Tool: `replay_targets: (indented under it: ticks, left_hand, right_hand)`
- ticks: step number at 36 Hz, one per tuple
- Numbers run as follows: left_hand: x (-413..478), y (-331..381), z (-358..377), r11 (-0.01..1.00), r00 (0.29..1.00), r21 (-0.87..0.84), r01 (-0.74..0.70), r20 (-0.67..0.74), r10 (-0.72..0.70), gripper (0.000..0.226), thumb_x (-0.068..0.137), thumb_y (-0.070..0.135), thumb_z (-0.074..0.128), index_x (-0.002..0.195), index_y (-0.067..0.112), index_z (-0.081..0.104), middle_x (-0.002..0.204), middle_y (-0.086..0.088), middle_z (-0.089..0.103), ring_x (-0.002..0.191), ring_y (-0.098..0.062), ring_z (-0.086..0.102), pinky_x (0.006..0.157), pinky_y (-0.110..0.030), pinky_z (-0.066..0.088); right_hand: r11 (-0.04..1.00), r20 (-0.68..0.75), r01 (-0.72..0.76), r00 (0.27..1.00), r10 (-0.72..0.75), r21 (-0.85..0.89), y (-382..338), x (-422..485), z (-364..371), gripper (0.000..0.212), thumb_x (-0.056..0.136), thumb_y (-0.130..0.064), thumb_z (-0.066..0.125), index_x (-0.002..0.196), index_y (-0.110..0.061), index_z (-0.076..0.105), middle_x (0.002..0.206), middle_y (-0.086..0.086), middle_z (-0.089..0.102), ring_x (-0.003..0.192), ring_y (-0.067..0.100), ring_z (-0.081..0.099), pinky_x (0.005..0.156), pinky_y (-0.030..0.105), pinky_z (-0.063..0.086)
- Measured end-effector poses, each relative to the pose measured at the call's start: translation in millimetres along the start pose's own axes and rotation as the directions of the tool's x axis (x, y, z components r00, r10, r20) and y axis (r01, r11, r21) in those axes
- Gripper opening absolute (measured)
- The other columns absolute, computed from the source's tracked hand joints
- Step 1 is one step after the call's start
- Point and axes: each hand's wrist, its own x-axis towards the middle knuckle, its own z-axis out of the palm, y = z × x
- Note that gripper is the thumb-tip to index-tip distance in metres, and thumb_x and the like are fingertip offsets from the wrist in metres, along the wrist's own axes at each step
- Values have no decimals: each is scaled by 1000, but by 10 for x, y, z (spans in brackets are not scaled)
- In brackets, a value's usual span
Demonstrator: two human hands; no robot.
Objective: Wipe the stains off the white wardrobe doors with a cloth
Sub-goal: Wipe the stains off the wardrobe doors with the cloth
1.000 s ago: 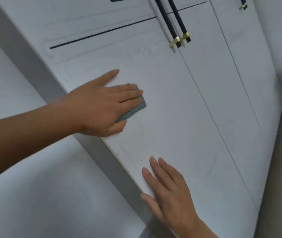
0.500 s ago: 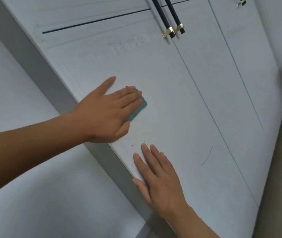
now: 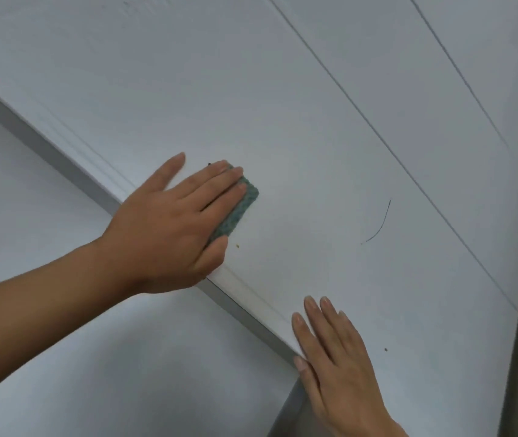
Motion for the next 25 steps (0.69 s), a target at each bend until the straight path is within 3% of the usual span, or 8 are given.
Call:
replay_targets:
  ticks: [5, 11, 19, 25]
  left_hand:
    - [140, 174, -22, 992, 993, 40, 116, -5, -116, 68, 101, 42, 28, 158, 5, 37, 165, -15, 35, 153, -31, 34, 122, -64, 19]
    - [90, 802, 189, 998, 998, 4, -63, 10, 63, 69, 99, 42, 31, 156, 5, 41, 163, -17, 37, 153, -32, 33, 122, -62, 21]
    - [150, 749, 176, 999, 998, 18, 51, -44, -50, 68, 101, 41, 27, 157, 4, 38, 163, -18, 36, 153, -32, 32, 123, -64, 15]
    - [9, 1403, 348, 989, 990, -45, -143, -20, 143, 67, 97, 36, 36, 154, 1, 42, 161, -21, 39, 152, -36, 34, 120, -64, 24]
  right_hand:
    - [999, -18, 38, 999, -38, -9, 38, 6, 3, 52, 106, -30, 45, 156, -16, 36, 165, 8, 29, 152, 30, 27, 120, 48, 30]
    - [997, -39, 44, 998, -47, -57, 89, -18, 88, 55, 108, -37, 43, 158, -21, 28, 165, 5, 29, 153, 28, 26, 119, 46, 32]
    - [998, -28, 48, 998, -49, -43, 69, 11, 46, 54, 108, -35, 45, 157, -21, 30, 164, 7, 30, 153, 29, 26, 118, 48, 34]
    - [999, -28, -48, 998, 48, -13, 271, -239, -102, 70, 97, -42, 64, 155, -15, 35, 164, 13, 30, 152, 34, 25, 118, 54, 32]
